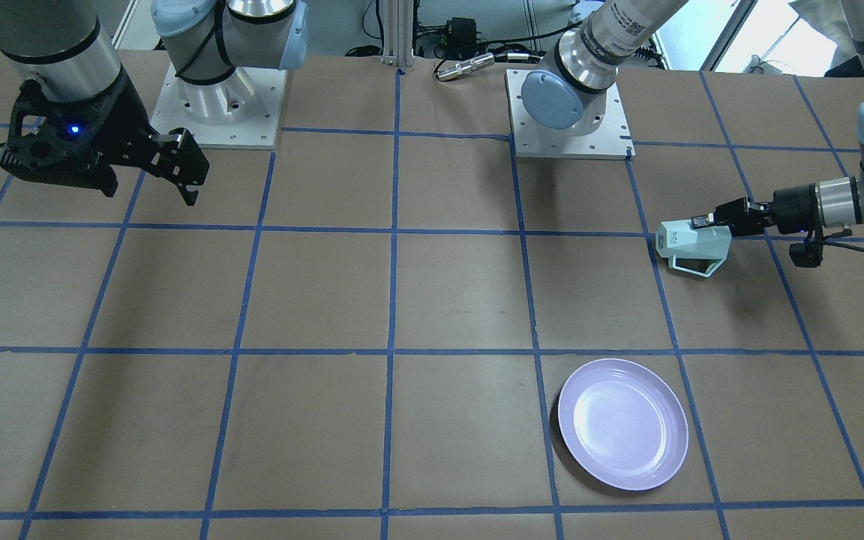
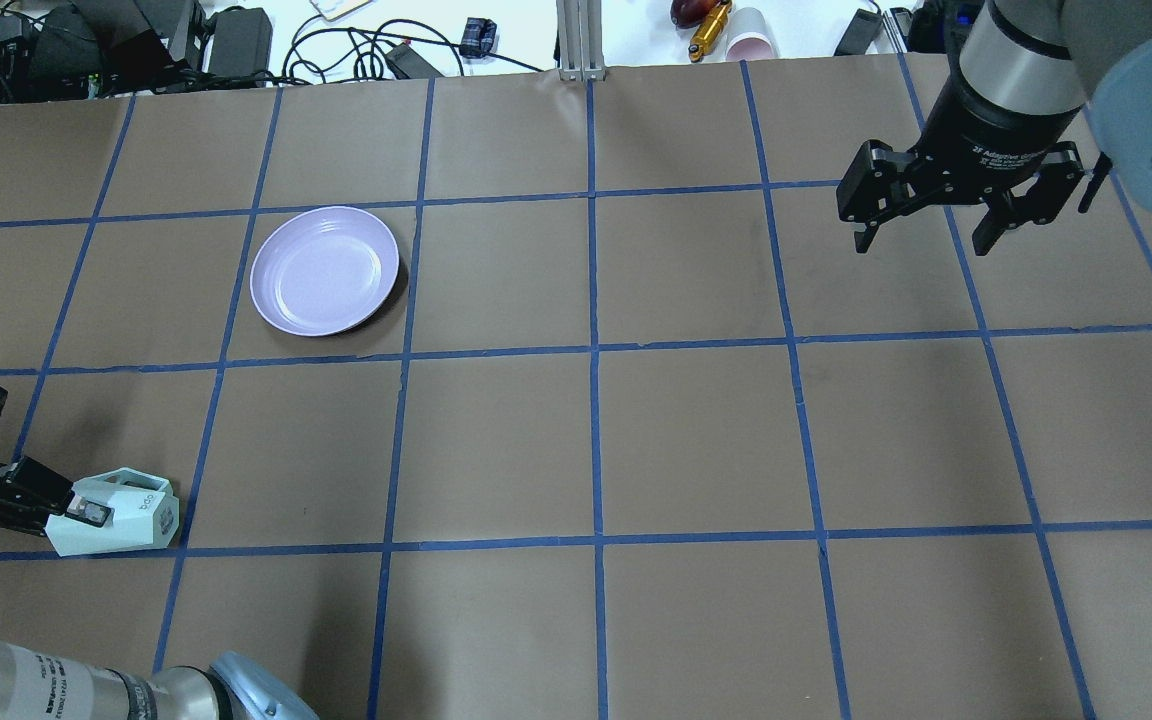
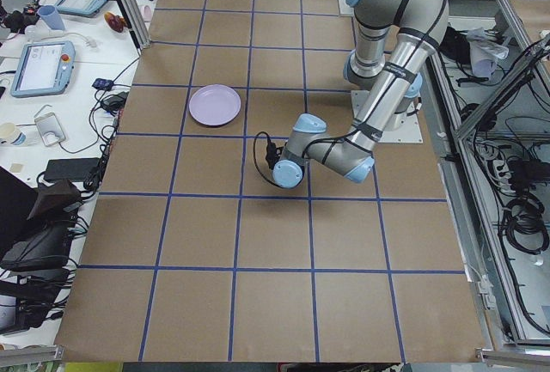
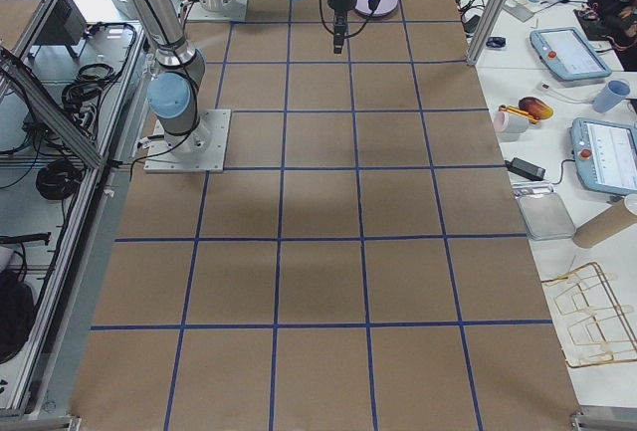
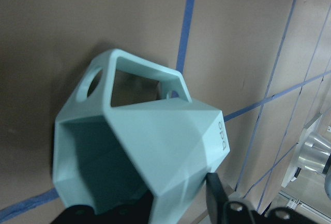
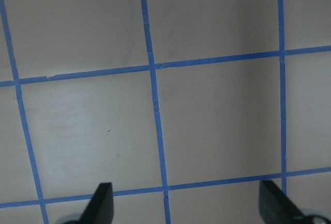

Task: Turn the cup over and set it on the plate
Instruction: 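Lift the mug with the left gripper and carry it toward the plate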

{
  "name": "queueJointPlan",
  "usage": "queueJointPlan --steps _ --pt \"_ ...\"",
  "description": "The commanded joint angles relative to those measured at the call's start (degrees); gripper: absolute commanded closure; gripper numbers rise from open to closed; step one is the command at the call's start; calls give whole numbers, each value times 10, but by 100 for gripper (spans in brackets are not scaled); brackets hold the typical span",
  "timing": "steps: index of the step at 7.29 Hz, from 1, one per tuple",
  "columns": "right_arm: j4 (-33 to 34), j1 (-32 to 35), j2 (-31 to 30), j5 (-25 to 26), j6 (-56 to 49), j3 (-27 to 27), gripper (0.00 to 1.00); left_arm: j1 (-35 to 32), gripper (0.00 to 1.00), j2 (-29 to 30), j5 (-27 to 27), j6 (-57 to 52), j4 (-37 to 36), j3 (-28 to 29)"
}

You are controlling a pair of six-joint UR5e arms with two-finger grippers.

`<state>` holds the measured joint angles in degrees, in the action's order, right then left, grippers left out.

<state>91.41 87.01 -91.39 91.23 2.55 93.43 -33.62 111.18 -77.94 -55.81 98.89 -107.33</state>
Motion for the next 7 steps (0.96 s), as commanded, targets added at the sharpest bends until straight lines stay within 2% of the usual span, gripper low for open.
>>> queueJointPlan --steps 1,4,6,7 --pt "0 0 0 0 0 0 0 -7 100 -12 1 60 8 34" --pt "0 0 0 0 0 0 0 -49 100 -35 25 177 37 94" --pt "0 0 0 0 0 0 0 -85 100 -58 25 233 35 117" --pt "0 0 0 0 0 1 0 -116 100 -67 19 259 34 149"
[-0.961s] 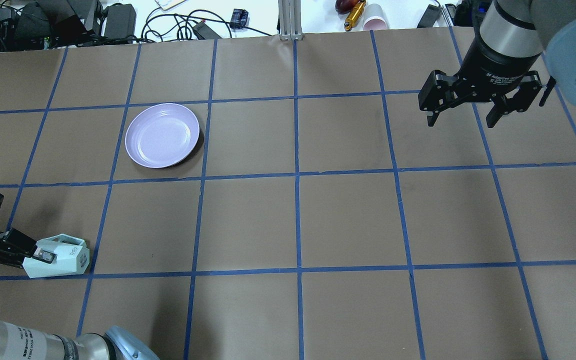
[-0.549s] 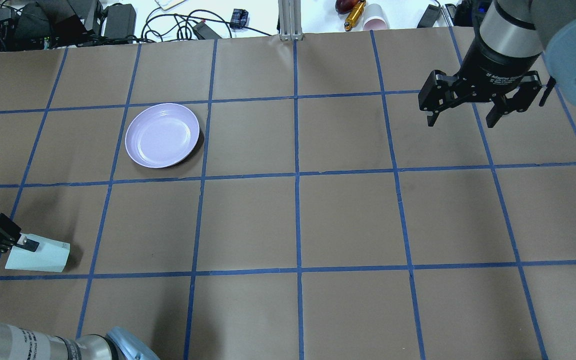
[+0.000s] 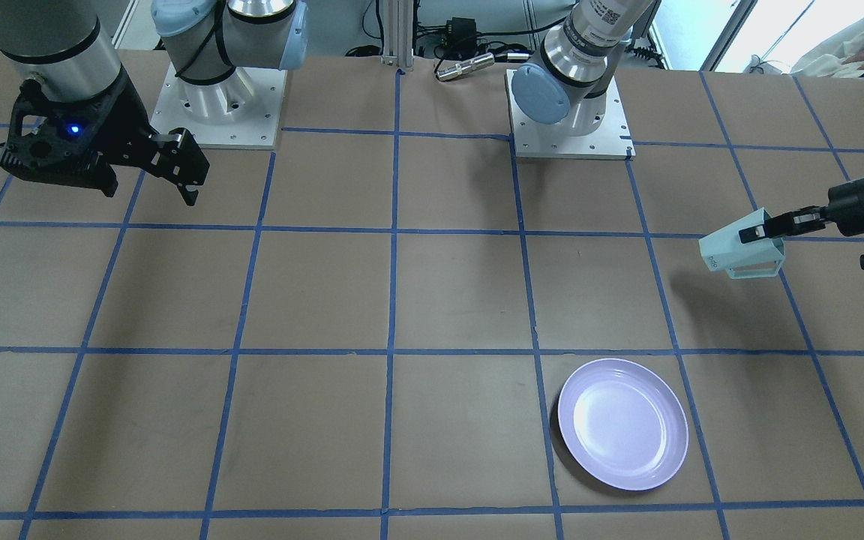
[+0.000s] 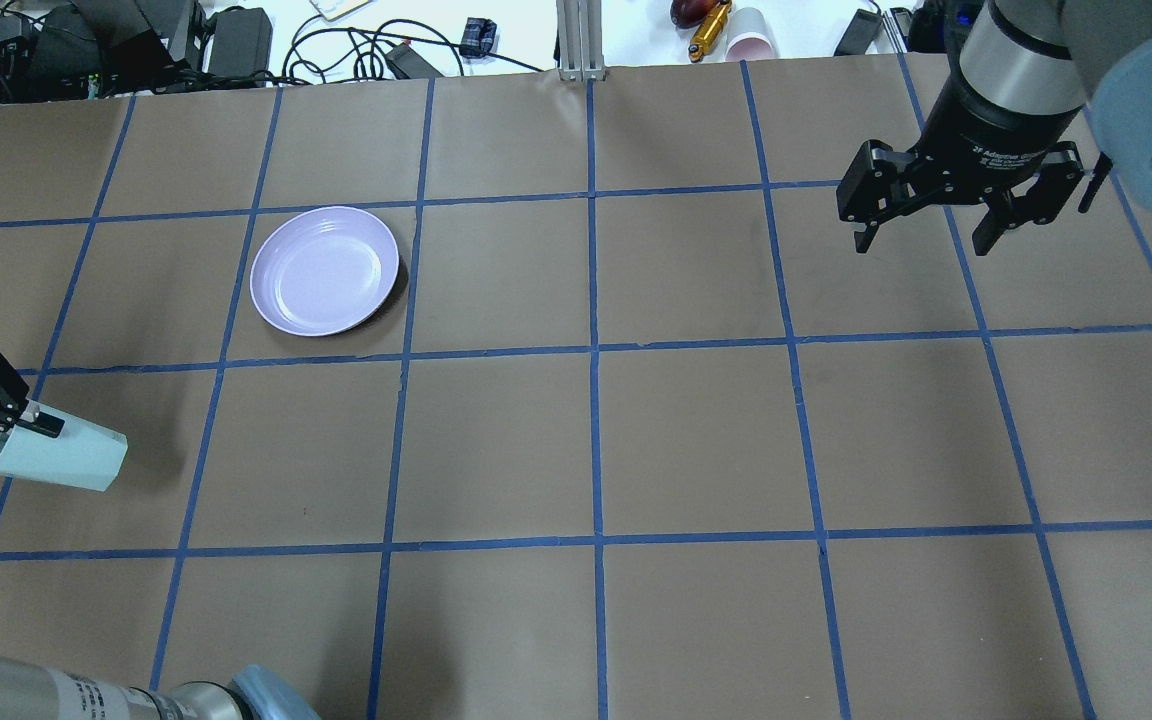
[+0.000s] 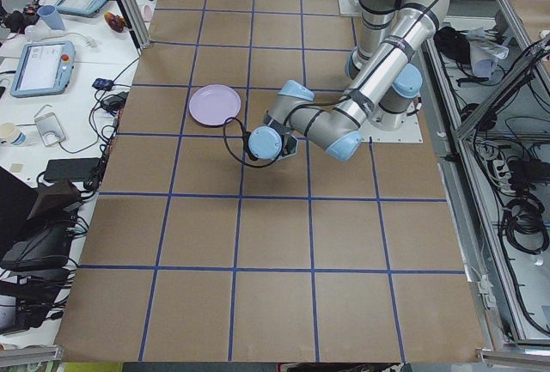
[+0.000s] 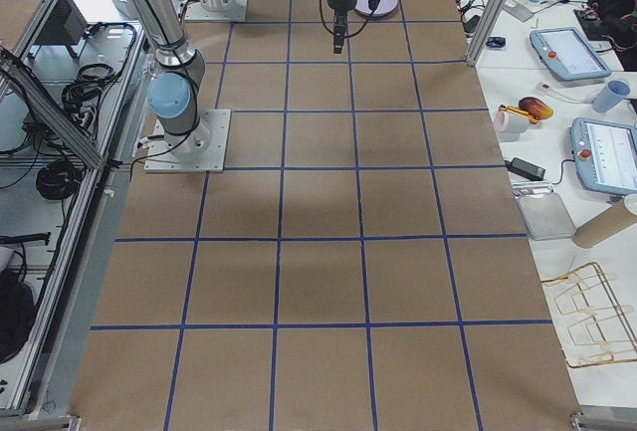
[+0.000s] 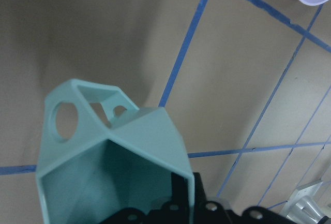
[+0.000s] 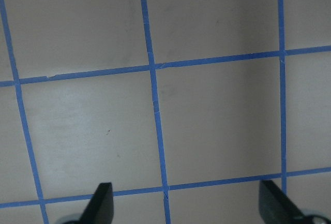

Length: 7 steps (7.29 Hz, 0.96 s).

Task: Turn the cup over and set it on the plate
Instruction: 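Lift the mug with the left gripper and carry it toward the plate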

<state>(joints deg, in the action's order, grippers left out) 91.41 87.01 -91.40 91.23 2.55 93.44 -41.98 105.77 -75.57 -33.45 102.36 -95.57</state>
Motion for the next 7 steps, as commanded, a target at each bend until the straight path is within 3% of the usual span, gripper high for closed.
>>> queueJointPlan --steps 1,2,5,7 --pt "0 0 0 0 0 0 0 -69 100 -21 -8 67 -3 64" --pt "0 0 0 0 0 0 0 -109 100 -23 -9 101 -15 85" --pt "0 0 1 -1 0 0 0 -244 100 -14 -83 181 -158 93" --pt "0 0 1 -2 0 0 0 -283 100 2 -83 194 -241 87"
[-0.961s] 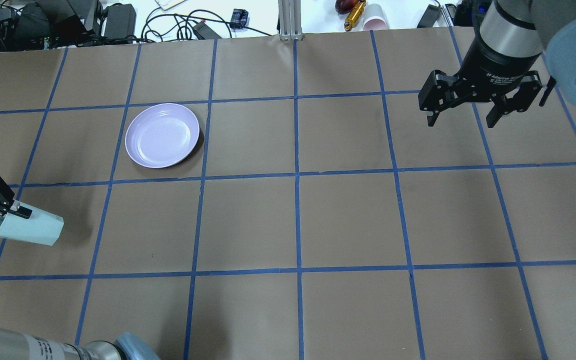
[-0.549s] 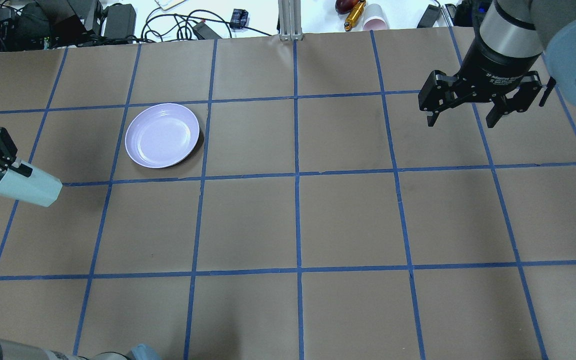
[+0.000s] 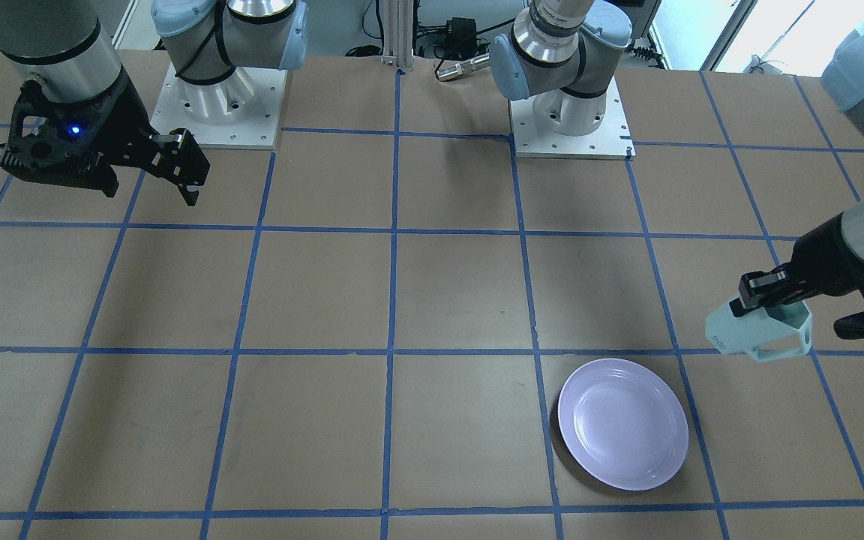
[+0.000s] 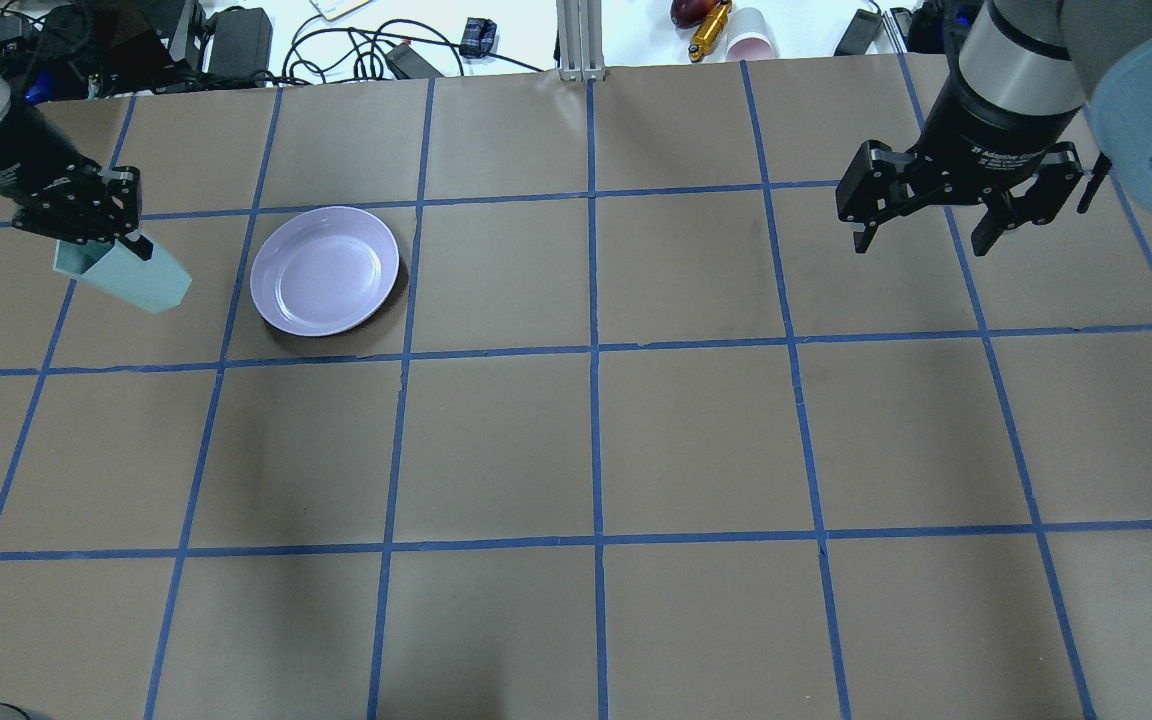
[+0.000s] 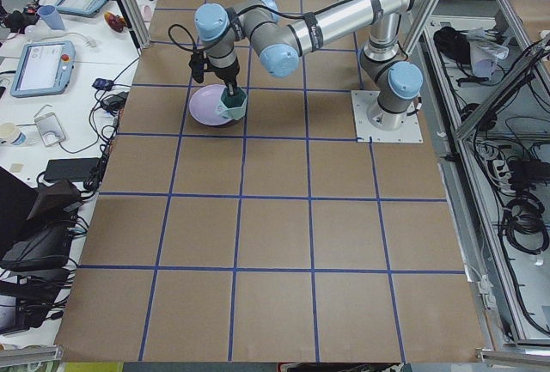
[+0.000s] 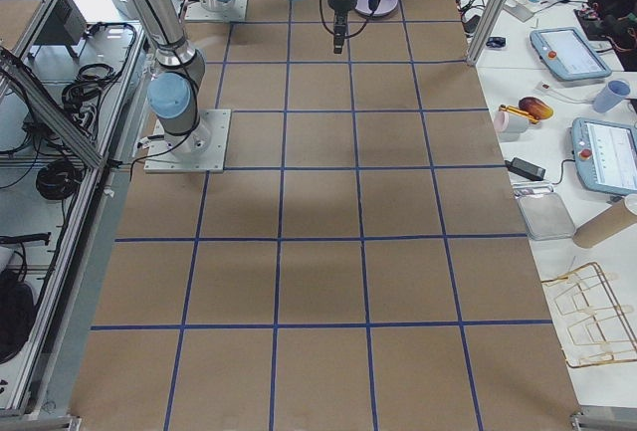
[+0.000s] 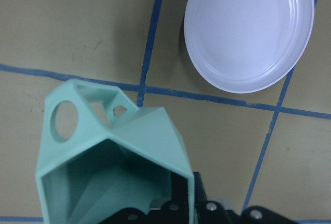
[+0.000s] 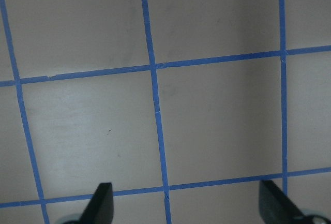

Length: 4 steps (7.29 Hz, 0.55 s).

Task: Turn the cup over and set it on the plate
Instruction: 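Rotate the mug upright and lower it onto the lavender plate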

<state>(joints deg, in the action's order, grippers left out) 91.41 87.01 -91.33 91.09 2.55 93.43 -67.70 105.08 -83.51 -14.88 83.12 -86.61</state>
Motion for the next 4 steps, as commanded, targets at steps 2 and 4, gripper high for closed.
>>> queueJointPlan --steps 2,4 --pt "0 0 -1 1 0 0 0 -68 100 33 -3 7 -89 -1" --pt "0 0 0 1 0 0 0 -107 100 68 -34 -8 -124 2"
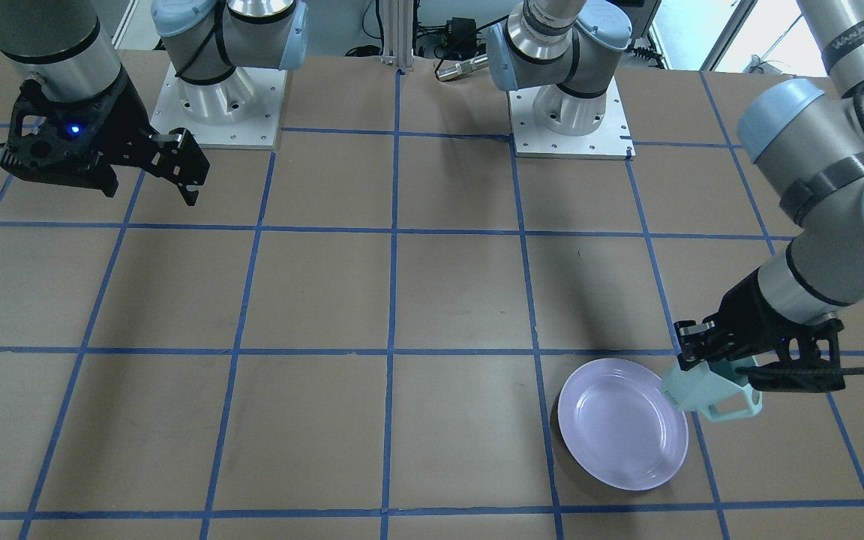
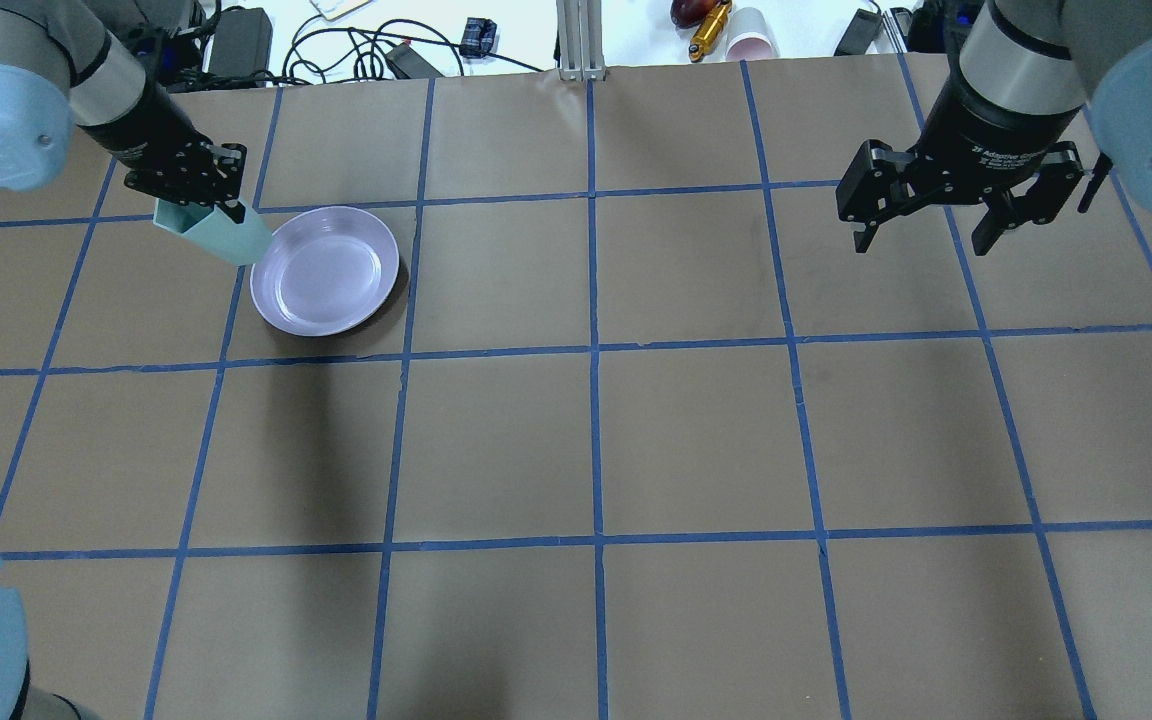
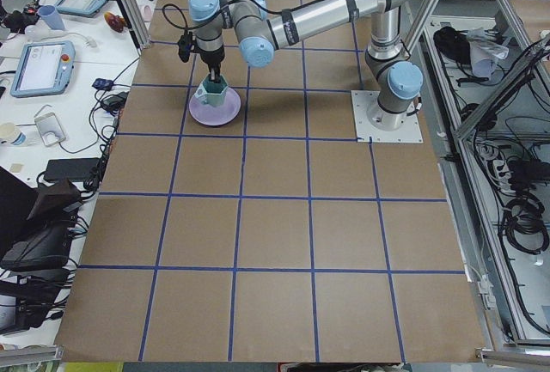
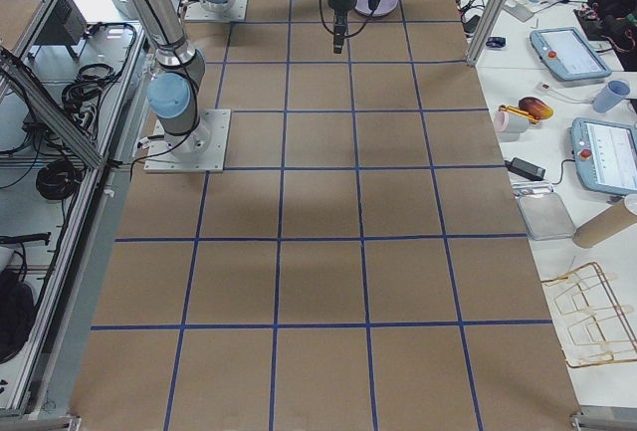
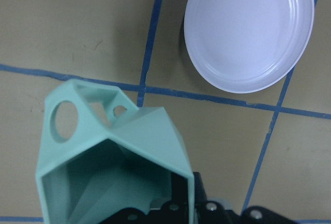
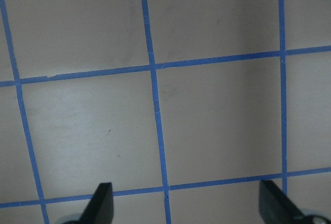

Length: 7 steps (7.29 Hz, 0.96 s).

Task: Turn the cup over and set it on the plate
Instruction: 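Rotate the mug upright and lower it onto the lavender plate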

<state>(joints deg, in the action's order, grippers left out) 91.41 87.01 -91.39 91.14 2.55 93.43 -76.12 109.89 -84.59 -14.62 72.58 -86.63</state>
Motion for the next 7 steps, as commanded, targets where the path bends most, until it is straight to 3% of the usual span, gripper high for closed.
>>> queueJointPlan --steps 1,2,7 --pt "0 0 0 1 0 0 0 -48 100 30 -55 -60 -26 1" --pt "0 0 1 1 0 0 0 -64 100 40 -84 -73 -28 0" --pt "0 0 0 1 0 0 0 -70 100 84 -78 -108 -79 -3"
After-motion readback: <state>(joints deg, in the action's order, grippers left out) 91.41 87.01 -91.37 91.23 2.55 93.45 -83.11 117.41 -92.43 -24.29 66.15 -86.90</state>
